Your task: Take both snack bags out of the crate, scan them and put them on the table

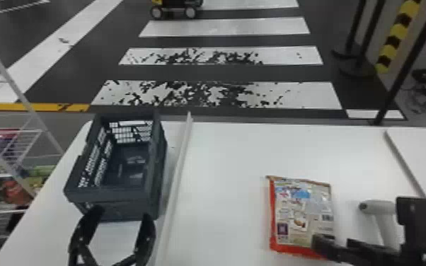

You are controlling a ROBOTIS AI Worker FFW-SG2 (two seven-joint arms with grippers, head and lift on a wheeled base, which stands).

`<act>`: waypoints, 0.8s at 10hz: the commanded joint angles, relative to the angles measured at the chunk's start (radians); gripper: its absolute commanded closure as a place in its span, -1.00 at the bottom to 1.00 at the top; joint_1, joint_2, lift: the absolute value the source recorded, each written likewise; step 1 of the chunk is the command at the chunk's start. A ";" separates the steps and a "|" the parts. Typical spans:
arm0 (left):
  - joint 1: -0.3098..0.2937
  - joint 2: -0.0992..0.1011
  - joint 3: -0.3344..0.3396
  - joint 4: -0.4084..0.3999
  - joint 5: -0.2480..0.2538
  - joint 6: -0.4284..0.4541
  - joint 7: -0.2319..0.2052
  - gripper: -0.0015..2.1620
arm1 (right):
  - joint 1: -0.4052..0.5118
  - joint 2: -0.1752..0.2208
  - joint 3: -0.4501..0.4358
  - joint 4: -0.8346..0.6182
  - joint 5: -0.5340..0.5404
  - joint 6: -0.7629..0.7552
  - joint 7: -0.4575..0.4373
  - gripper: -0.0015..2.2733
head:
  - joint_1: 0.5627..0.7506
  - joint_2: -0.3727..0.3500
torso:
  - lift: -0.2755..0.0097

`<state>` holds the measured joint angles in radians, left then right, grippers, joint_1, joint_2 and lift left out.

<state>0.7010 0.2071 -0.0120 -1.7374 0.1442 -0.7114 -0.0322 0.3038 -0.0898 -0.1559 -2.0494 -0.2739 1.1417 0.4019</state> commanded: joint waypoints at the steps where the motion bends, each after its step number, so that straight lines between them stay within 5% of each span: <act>1: 0.000 0.000 0.001 -0.001 0.000 -0.001 0.000 -0.86 | -0.022 -0.005 0.013 0.037 0.007 -0.020 0.000 -0.92 | 0.41 0.34 | 0.27; 5: 0.005 0.000 0.006 -0.004 0.000 0.002 0.000 -0.86 | -0.074 -0.018 0.024 0.120 0.018 -0.023 0.000 -0.83 | 0.41 0.34 | 0.27; 6: 0.005 0.000 0.006 -0.004 0.000 0.002 0.000 -0.86 | -0.078 -0.021 0.025 0.129 0.038 -0.023 0.012 -0.51 | 0.41 0.33 | 0.27; 8: 0.005 -0.002 0.006 -0.004 -0.002 -0.001 0.000 -0.86 | -0.083 -0.022 0.035 0.130 0.093 -0.016 0.021 0.99 | 0.41 0.32 | 0.27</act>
<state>0.7056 0.2068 -0.0061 -1.7410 0.1436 -0.7107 -0.0322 0.2218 -0.1118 -0.1260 -1.9190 -0.2021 1.1207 0.4266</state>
